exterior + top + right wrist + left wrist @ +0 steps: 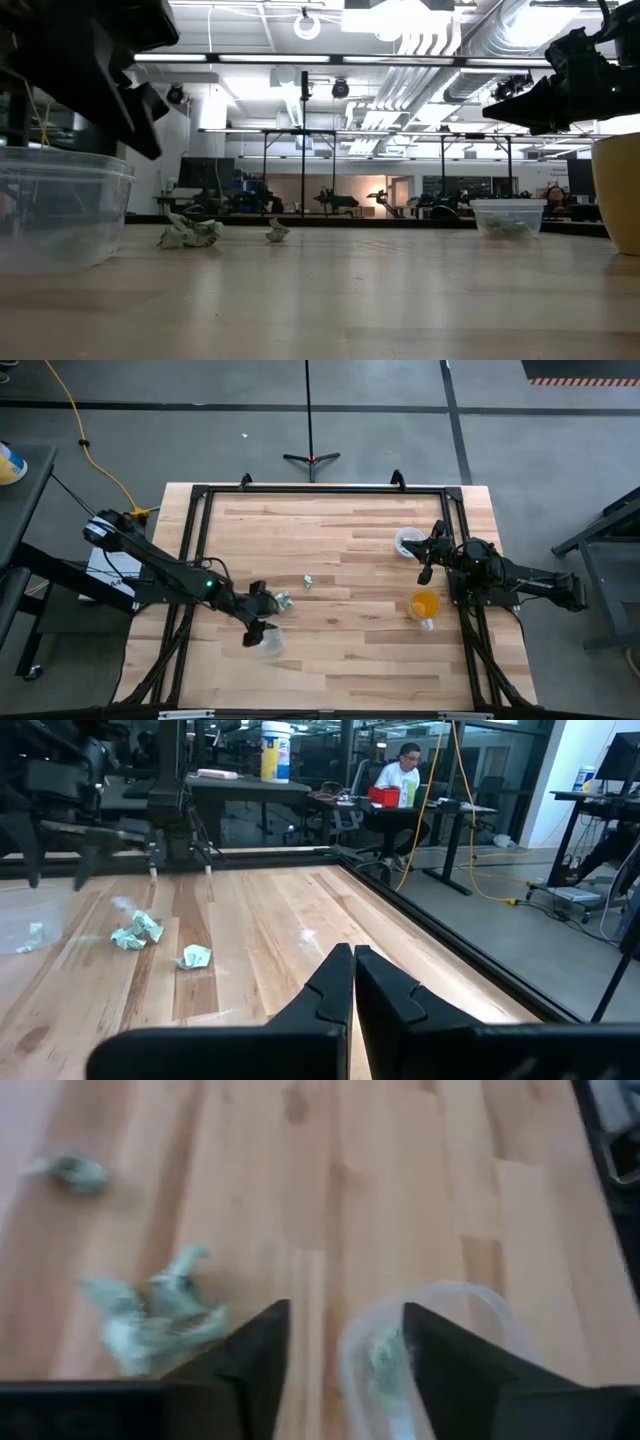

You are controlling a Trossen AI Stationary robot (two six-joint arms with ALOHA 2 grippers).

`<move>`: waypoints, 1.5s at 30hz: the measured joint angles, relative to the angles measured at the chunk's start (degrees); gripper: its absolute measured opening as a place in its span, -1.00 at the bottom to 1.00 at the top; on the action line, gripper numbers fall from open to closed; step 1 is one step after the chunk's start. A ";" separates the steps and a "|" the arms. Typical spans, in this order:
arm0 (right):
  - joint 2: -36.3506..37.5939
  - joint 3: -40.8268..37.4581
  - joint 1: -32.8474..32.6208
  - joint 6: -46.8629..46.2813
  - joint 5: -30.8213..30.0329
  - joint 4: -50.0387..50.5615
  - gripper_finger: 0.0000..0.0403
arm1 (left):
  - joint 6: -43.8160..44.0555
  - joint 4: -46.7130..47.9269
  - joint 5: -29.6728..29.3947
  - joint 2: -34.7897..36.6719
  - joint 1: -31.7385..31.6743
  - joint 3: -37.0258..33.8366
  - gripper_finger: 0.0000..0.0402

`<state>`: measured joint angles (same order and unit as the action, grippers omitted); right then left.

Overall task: Pick and place Stevia / Truvia into bins
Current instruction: Put the stevia packet into the square container

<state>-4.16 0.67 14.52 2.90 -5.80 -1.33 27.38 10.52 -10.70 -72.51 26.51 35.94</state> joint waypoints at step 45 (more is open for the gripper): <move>0.00 0.00 0.00 0.13 0.20 0.07 -0.99 | -11.76 0.90 7.22 -13.66 -21.67 0.02 -0.12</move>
<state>-4.16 0.67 14.52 3.03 -5.61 -1.26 15.62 11.41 -3.47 -86.17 4.84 35.97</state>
